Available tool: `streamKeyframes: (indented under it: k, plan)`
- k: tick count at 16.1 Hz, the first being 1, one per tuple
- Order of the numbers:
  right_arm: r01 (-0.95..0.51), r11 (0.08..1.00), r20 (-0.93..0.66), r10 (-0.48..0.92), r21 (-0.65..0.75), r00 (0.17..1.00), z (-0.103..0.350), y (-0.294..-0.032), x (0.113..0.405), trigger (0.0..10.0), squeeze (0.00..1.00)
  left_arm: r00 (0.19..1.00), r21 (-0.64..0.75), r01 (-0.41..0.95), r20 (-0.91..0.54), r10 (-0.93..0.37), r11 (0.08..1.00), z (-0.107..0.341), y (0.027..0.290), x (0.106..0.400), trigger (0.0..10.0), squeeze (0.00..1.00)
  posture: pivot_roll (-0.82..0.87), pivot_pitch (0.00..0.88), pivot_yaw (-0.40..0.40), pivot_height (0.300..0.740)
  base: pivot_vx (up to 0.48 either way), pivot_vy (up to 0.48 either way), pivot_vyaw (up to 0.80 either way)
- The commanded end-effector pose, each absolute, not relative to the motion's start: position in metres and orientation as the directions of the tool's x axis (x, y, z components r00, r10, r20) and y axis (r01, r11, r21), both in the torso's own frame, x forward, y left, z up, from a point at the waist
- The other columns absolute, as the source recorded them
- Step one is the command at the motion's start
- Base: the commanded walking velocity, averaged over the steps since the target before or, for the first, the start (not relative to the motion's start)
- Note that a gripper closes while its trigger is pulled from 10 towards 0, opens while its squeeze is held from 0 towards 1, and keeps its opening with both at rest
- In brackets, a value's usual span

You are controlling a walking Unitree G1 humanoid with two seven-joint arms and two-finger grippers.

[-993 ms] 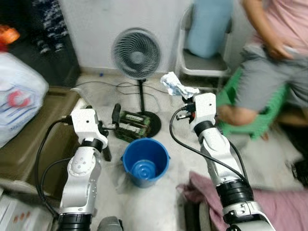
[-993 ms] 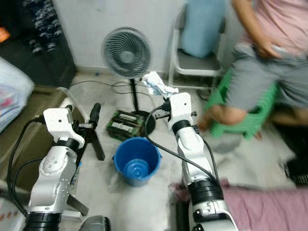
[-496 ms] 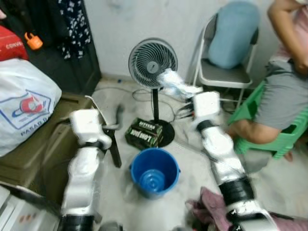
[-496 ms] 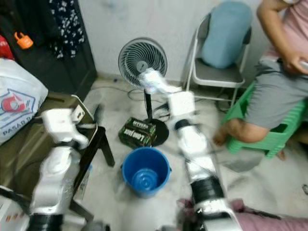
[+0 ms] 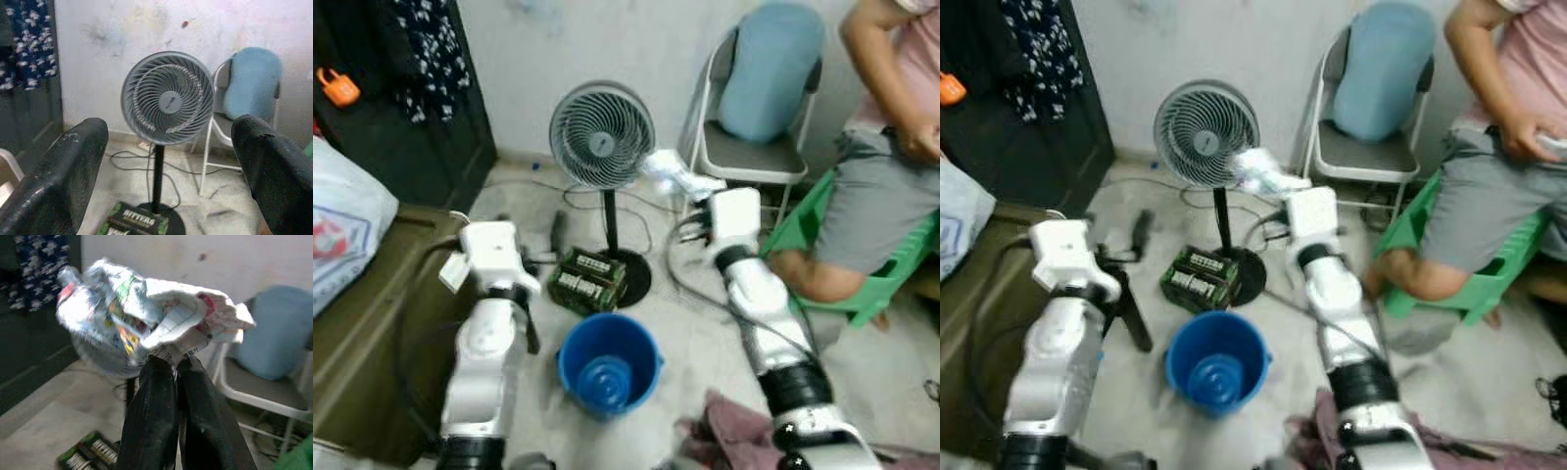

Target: Clean up the room

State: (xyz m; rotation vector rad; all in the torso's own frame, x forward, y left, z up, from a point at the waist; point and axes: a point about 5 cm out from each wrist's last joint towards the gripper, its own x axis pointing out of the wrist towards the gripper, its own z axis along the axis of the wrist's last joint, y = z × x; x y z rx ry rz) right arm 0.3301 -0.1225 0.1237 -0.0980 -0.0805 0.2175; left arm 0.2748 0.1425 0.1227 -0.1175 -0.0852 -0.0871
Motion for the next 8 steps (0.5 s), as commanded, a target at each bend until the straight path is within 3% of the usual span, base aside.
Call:
streamKeyframes:
  k: [1,2,8]
  plan:
    - [-0.255,0.962,0.093,0.263,-0.096,0.96,0.13,-0.107,0.332,10.0,0.0,0.994,-0.094,0.063,0.101,-0.053,0.994,0.125,0.154,0.275,10.0,0.0,-0.03,0.0,-0.076,0.74,0.3,0.0,0.0]
    - [-0.256,0.962,0.092,0.265,-0.096,0.96,0.13,-0.107,0.332,10.0,0.0,0.994,-0.094,0.062,0.101,-0.053,0.994,0.125,0.154,0.275,10.0,0.0,-0.03,0.0,-0.077,0.74,0.3,0.0,0.0]
    - [-0.232,0.968,0.032,0.236,-0.095,0.971,0.124,-0.102,0.343,10.0,0.0,0.988,-0.011,0.091,0.129,-0.089,0.996,0.137,0.165,0.268,10.0,0.0,0.02,0.0,-0.103,0.74,0.0,0.0,0.0]
